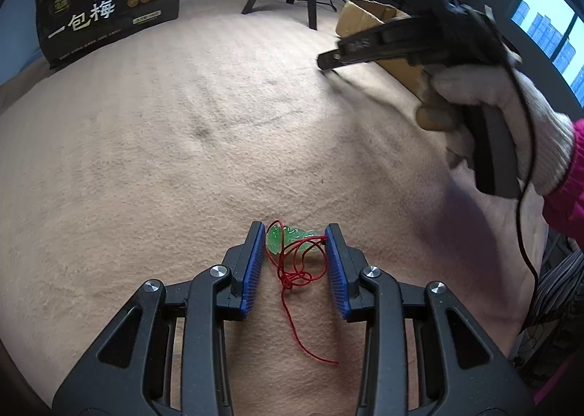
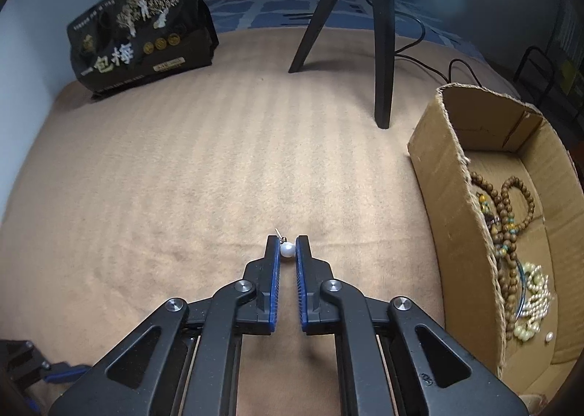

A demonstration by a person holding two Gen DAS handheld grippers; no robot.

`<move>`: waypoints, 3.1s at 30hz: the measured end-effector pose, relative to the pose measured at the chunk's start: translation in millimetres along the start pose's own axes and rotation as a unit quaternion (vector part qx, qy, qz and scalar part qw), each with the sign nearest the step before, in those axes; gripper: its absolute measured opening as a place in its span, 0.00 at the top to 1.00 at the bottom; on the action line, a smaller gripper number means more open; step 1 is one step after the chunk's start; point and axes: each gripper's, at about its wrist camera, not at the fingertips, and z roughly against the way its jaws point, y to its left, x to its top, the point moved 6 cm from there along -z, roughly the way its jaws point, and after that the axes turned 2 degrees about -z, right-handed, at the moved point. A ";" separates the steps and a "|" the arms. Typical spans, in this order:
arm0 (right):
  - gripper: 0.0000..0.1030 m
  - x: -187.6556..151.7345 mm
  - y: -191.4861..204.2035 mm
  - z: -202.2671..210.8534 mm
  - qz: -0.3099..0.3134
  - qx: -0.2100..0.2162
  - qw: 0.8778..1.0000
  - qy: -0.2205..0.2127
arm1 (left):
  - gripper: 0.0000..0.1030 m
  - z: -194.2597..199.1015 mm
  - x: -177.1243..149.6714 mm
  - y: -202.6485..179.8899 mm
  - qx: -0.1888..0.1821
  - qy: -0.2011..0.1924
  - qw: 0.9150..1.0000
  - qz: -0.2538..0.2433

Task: Organize jewelry
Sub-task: 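Carry the green pendant and pearl earring over the box, then open both tools to release the pendant and earring into the box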

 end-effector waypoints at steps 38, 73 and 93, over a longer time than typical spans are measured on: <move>0.93 -38.0 -65.5 184.7 0.040 0.033 0.996 -0.070 | 0.67 73.9 87.4 -58.4 0.016 -0.092 0.996 -0.001; 0.93 -40.3 -184.1 159.1 -0.038 0.001 0.998 -0.056 | 0.67 -17.5 227.1 -163.2 -0.022 -0.105 0.993 -0.043; 0.93 -38.6 -193.6 143.2 -0.054 0.009 0.997 -0.050 | 0.67 -48.0 243.3 -172.1 -0.009 -0.092 0.995 -0.033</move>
